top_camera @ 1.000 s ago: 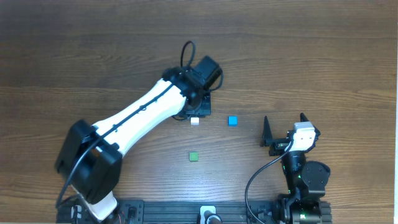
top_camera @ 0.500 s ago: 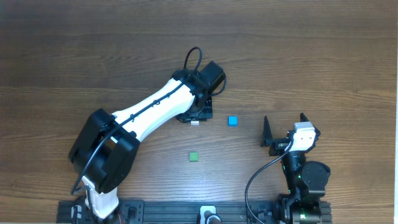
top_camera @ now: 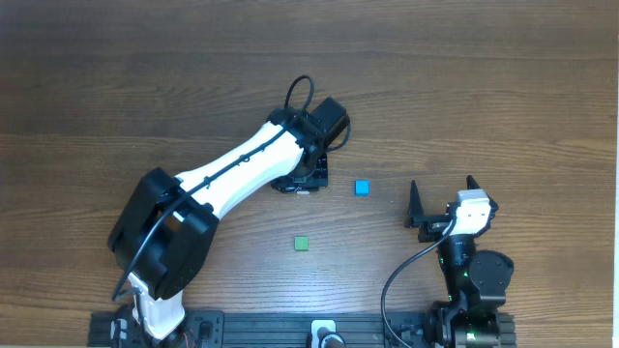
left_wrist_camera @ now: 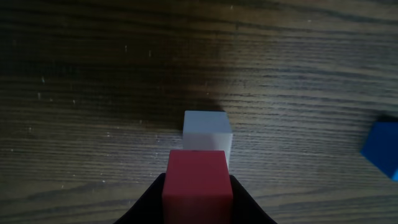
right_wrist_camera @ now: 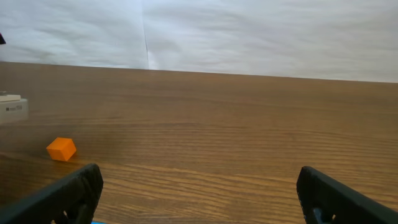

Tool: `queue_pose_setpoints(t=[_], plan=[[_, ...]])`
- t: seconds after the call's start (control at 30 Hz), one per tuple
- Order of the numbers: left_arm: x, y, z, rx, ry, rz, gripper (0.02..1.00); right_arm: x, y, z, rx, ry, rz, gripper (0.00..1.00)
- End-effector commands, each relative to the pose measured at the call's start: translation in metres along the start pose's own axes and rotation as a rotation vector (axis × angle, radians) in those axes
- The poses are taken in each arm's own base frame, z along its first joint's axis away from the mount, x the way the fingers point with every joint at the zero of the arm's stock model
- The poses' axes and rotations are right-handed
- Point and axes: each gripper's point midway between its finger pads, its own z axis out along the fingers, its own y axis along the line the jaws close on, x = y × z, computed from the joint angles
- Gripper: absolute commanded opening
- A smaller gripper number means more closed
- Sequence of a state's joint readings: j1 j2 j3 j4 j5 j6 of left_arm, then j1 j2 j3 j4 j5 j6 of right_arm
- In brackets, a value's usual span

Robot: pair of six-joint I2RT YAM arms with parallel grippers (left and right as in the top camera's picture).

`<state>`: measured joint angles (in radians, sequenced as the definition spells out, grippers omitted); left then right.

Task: Stack Cubes

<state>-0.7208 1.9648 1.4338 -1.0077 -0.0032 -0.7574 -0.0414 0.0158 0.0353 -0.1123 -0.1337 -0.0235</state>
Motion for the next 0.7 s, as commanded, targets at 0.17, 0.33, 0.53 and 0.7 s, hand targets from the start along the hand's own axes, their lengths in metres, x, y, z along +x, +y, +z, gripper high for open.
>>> queue_pose_setpoints(t=[0.17,0.33,0.53,0.7], plan=[[0.0003,-0.0027,0.0134,-0.005,0.025,-0.019,0.161,0.0013,0.0024,0.0,-0.014,-0.003,-0.001,0.991],[-0.002,-0.0048,0.0136,0.004,0.016,-0.019,0.163,0.0013,0.0025,0.0,-0.014,-0.003,-0.001,0.991],[-0.0027,-0.0054,0.0135,0.006,0.013,-0.019,0.167,0.0013,0.0024,0.0,-0.014,-0.003,-0.001,0.991],[-0.0026,-0.0053,0.0141,0.005,0.014,-0.019,0.169,0.0012,0.0025,0.0,-0.014,-0.004,-0.001,0.993]])
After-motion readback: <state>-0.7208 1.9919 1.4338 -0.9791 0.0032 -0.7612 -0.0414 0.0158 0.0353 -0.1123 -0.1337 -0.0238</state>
